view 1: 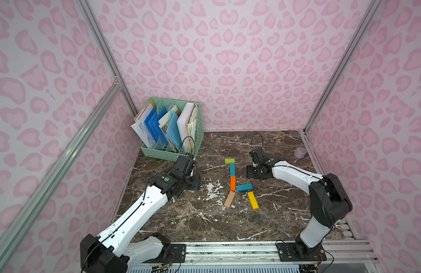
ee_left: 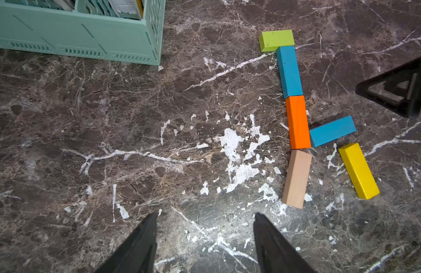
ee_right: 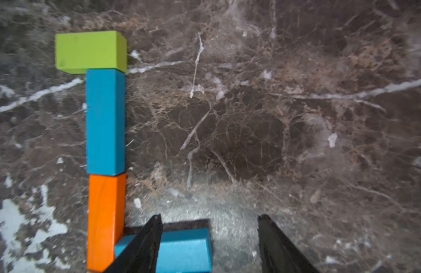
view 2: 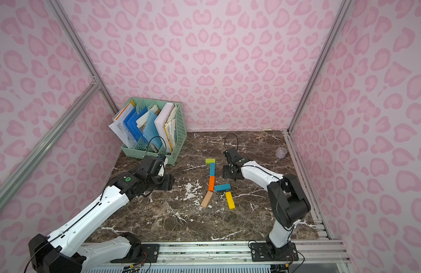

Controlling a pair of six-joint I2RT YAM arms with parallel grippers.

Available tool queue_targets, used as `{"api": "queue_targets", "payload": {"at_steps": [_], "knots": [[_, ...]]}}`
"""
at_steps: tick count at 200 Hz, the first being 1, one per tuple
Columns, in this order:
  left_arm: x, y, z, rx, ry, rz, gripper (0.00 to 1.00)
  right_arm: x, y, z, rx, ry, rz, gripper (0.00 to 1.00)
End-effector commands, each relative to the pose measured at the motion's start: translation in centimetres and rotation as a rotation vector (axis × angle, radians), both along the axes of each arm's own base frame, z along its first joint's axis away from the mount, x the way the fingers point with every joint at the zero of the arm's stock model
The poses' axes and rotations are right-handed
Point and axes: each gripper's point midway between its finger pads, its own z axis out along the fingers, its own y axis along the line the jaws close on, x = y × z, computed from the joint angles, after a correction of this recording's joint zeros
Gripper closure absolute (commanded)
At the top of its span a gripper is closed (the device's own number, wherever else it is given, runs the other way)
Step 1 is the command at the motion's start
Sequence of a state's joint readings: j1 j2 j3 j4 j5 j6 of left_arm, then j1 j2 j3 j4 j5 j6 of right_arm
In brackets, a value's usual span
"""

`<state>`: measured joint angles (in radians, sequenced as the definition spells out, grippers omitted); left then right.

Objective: Assemble a giraffe with building blocks
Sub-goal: Assemble the building block at the center of the board, then adjust the building block at the center of the board.

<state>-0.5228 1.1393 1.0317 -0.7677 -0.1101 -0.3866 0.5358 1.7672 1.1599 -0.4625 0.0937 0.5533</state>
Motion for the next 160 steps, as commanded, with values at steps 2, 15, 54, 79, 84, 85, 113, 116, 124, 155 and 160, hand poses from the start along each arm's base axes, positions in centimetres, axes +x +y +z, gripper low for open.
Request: {"api": "queue_targets", "payload": {"at_steps": [2, 15, 54, 79, 84, 85, 113, 116, 124, 155, 160], "knots": [[-0.2, 0.1, 0.2, 0.003, 0.001, -0.006, 0.32, 0.1, -0.7, -1.5, -0.052, 0.027, -0.015, 0.34], [-0.2, 0.1, 0.2, 0.003, -0.001, -0.006, 0.32, 0.0, -0.7, -2.0, -0.049, 0.031, -0.018, 0.34], [-0.1, 0.0, 0.3, -0.004, -0.003, -0.007, 0.32, -1.0, -0.6, -3.0, -0.055, 0.054, -0.001, 0.35], [-0.1, -0.1, 0.3, -0.008, -0.003, -0.008, 0.32, -1.7, -0.2, -3.1, -0.077, 0.054, 0.022, 0.36], [-0.1, -0.1, 0.3, -0.010, -0.004, -0.008, 0.32, -1.8, -0.1, -3.1, -0.079, 0.051, 0.025, 0.36], [-0.1, -0.1, 0.3, -0.009, -0.003, -0.007, 0.32, -1.9, -0.1, -3.1, -0.080, 0.051, 0.025, 0.36], [-0.2, -0.1, 0.3, -0.012, -0.004, -0.008, 0.32, -2.4, 0.2, -3.2, -0.082, 0.054, 0.033, 0.36], [-0.2, -0.1, 0.2, -0.010, -0.002, -0.008, 0.32, -2.5, 0.3, -3.2, -0.081, 0.055, 0.033, 0.36], [-0.2, -0.1, 0.3, -0.011, -0.004, -0.008, 0.32, -2.6, 0.4, -3.1, -0.077, 0.052, 0.032, 0.36], [-0.2, -0.1, 0.3, -0.012, -0.005, -0.008, 0.32, -2.9, 0.8, -2.9, -0.074, 0.049, 0.037, 0.36], [-0.3, 0.0, 0.3, -0.012, -0.004, -0.008, 0.32, -3.0, 0.9, -2.9, -0.074, 0.049, 0.040, 0.36]]}}
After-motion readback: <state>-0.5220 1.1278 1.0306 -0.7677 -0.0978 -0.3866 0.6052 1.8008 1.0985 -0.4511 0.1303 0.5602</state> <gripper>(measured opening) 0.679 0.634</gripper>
